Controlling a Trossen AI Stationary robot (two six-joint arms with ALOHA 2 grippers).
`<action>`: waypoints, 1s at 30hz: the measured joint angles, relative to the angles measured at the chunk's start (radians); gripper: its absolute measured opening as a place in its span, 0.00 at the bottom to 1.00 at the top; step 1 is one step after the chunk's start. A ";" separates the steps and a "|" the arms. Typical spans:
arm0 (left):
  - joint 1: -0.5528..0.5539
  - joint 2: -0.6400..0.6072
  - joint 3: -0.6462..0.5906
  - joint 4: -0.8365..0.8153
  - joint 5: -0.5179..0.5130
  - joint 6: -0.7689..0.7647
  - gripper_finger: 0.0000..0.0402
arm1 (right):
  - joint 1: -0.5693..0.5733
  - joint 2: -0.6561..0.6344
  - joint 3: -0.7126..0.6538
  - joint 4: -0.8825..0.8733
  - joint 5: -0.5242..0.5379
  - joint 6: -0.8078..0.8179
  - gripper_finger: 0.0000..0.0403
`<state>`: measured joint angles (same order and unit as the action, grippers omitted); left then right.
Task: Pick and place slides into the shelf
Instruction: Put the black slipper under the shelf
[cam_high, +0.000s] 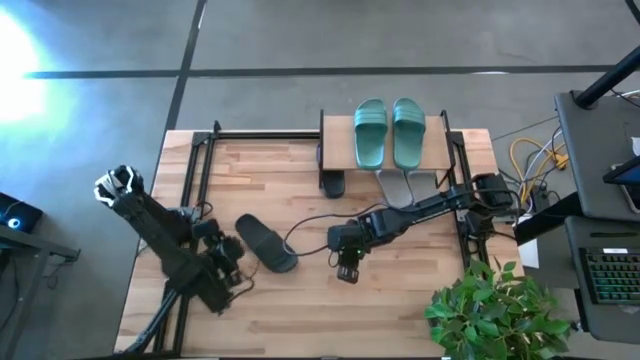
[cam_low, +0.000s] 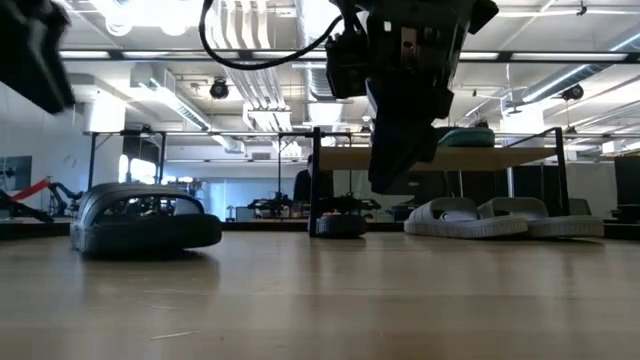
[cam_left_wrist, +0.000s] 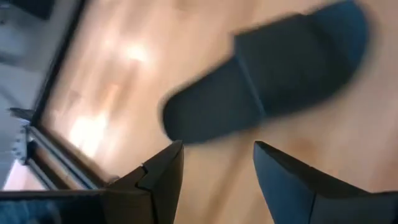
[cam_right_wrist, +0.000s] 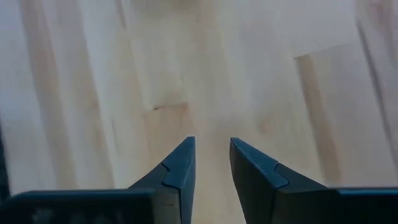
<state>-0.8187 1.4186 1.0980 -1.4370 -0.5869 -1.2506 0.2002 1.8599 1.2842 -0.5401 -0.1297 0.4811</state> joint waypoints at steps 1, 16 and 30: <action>0.027 -0.007 -0.028 0.022 -0.019 0.004 0.45 | 0.006 -0.001 0.000 0.006 0.000 0.012 0.23; 0.403 -0.323 -0.368 0.749 0.234 0.372 0.33 | 0.111 -0.006 0.033 -0.004 0.031 0.171 0.21; 0.447 -0.305 -0.554 1.113 0.486 0.240 0.33 | 0.175 -0.007 0.033 -0.008 0.103 0.281 0.21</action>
<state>-0.3721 1.1132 0.5443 -0.3241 -0.1008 -1.0108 0.3752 1.8530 1.3174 -0.5478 -0.0264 0.7618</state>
